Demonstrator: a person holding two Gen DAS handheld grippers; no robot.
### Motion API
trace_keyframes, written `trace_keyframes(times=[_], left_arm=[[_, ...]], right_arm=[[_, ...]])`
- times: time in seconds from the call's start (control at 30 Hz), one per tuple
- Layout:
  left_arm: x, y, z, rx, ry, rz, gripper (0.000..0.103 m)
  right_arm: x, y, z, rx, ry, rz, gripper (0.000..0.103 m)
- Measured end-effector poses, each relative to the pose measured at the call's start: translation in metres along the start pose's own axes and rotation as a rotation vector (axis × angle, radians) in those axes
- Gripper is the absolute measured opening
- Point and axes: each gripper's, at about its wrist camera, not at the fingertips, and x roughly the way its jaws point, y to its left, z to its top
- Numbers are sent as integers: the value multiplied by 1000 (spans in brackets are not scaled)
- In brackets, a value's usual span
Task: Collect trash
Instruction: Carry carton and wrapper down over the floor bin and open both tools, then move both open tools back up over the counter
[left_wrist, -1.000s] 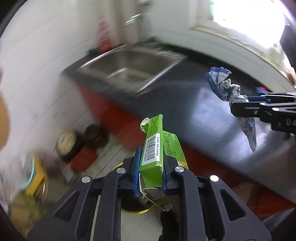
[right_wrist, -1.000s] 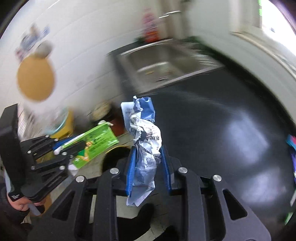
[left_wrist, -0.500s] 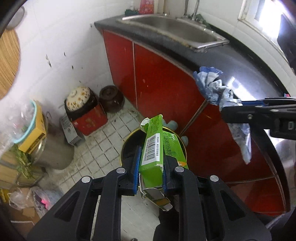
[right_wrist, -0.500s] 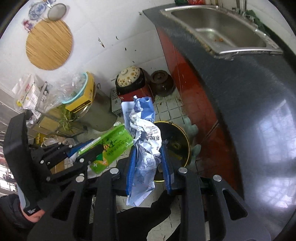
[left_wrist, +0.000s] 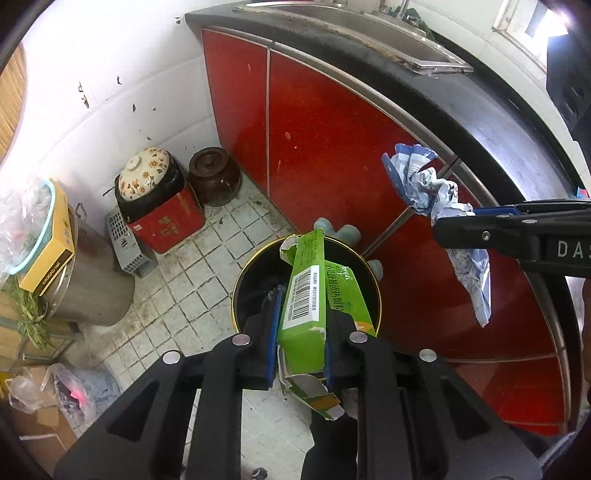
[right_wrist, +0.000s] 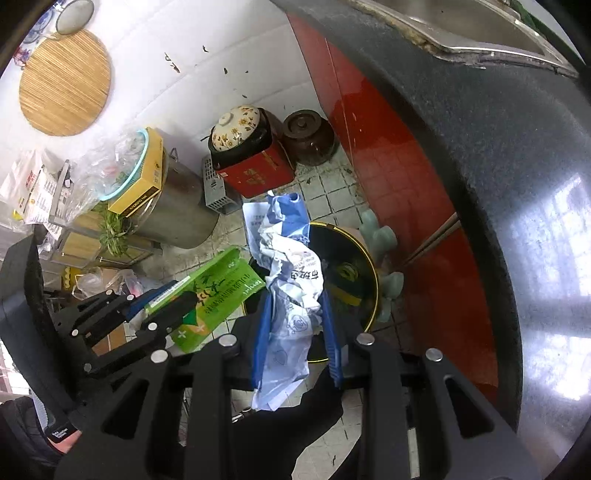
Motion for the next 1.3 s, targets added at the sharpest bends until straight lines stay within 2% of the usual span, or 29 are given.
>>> trace_keyframes(times=[0.17,0.2,0.23,0.27,0.3,0.7,0.8,0.87,0.9,0.93,1.07,1.13,1.3], left_arm=[[2,1,3,7,-5,-1,18],[3,1,3,3,-2,6,22],[4,1,3,2,5,6,37],[4,0,3,-1,4,12,59],[3,1,3,-5,-5,21,63],[-9,-5,3,-11,-18,28,65],[-18,-16,9,8,-29,18,83],[-30,-30,15,42,-62,13,93],[-34,-38,18,61,-71,10,94],[-40,-50,23,90,-81,0,95],[-55,-104,39,212,-94,-67,96],[-62,-134,46,283,-105,-106,96],[-85,-250,57,554,-164,-228,96]], right_arm=[[-1,1,2,2,-4,13,28],[-2,1,2,0,0,11,33],[-2,1,3,1,1,8,49],[-4,0,3,6,-10,12,57],[-7,1,4,7,-20,15,65],[-28,-5,-2,9,-57,21,65],[-51,-15,-8,15,-92,1,68],[-71,-23,-14,17,-128,-23,72],[-87,-31,-19,26,-160,-41,76],[-102,-40,-25,42,-189,-54,80],[-167,-93,-64,170,-296,-141,81],[-206,-130,-97,271,-355,-197,81],[-290,-208,-189,504,-479,-340,81]])
